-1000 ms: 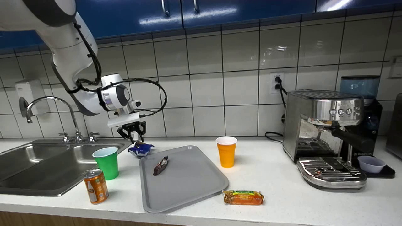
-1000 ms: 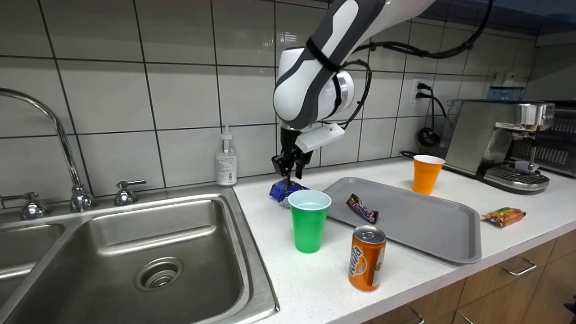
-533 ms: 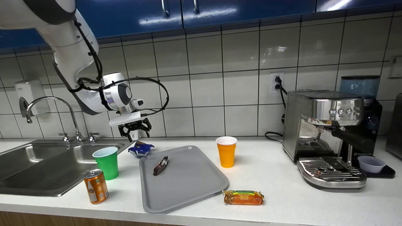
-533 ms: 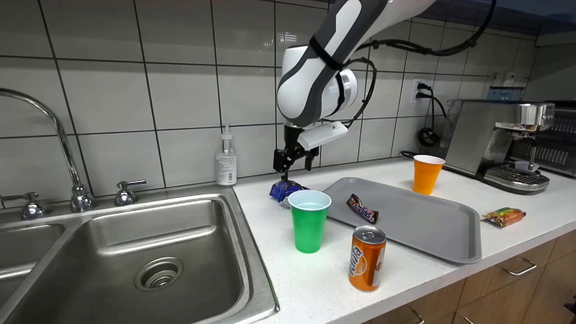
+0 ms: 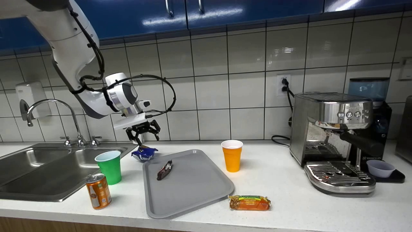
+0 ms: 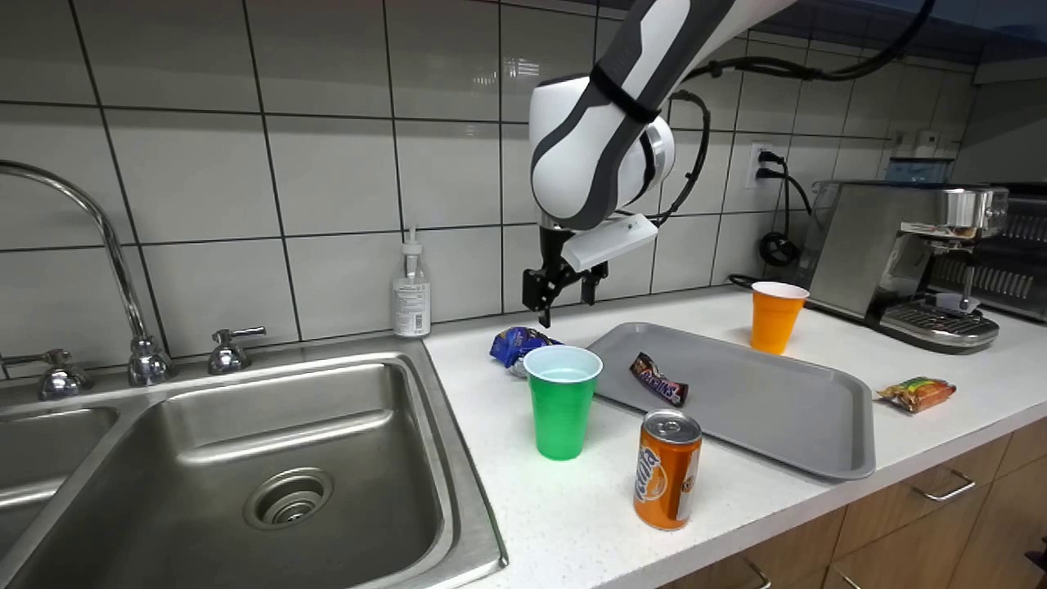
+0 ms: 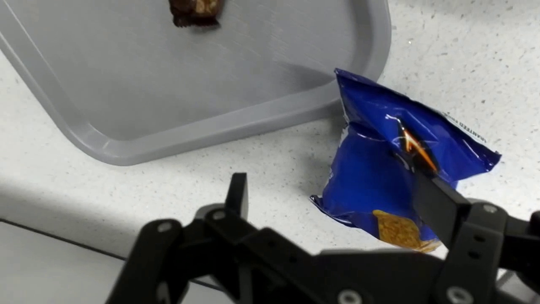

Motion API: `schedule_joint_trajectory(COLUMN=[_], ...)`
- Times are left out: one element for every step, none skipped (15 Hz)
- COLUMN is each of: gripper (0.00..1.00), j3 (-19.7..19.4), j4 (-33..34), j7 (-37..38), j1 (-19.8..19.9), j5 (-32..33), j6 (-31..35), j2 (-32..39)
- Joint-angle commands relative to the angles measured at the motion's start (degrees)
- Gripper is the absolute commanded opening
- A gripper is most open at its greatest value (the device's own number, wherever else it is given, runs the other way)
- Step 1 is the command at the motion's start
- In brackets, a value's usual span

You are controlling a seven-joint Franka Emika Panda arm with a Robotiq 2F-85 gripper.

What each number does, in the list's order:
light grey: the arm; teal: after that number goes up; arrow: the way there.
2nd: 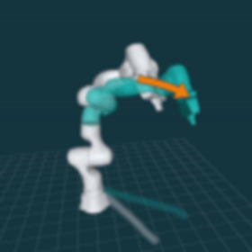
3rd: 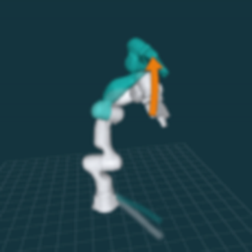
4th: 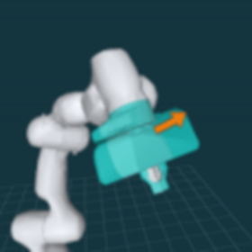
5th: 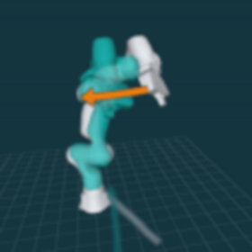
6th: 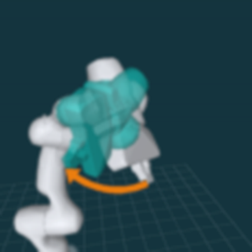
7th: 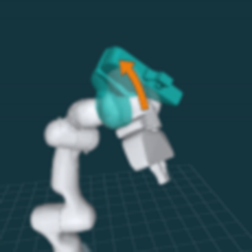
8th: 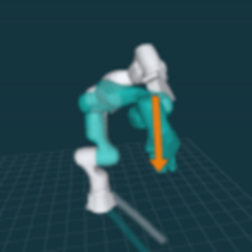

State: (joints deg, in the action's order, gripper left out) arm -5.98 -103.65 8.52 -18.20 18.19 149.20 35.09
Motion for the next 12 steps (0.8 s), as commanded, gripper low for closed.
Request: schedule_joint_trajectory(gripper=[1.0, 1.0, 1.0, 1.0, 1.0, 1.0, 1.0, 1.0, 1.0, 1.0, 1.0, 1.0], j3=[-2.29, -2.57, -2.89, -3.22, -3.36, -3.49, -3.55, -3.72, -3.67, -3.72, -3.68, -3.61], j4=[-5.67, -6.6, -7.53, -8.58, -9.49, -10.32, -11.13, -11.88, -12.61, -13.24, -13.82, -14.33], j7=[4.98, 5.74, 6.53, 7.28, 7.73, 8.13, 8.32, 8.68, 8.59, 8.54, 8.43, 8.32], j1=[-1.41, -1.37, -1.37, -1.3, -1.09, -0.91, -0.62, -0.44, -0.13, 0.11, 0.42, 0.74], j5=[3.56, 4.01, 4.53, 5.01, 5.27, 5.54, 5.61, 5.74, 5.55, 5.45, 5.31, 5.15], j6=[-1.29, -1.36, -1.41, -1.31, -1.42, -1.52, -1.66, -1.75, -1.93, -2.12, -2.31, -2.5], j2=[-4.8, -5.34, -5.93, -6.48, -6.96, -7.4, -7.76, -8.12, -8.46, -8.66, -8.86, -9.05])
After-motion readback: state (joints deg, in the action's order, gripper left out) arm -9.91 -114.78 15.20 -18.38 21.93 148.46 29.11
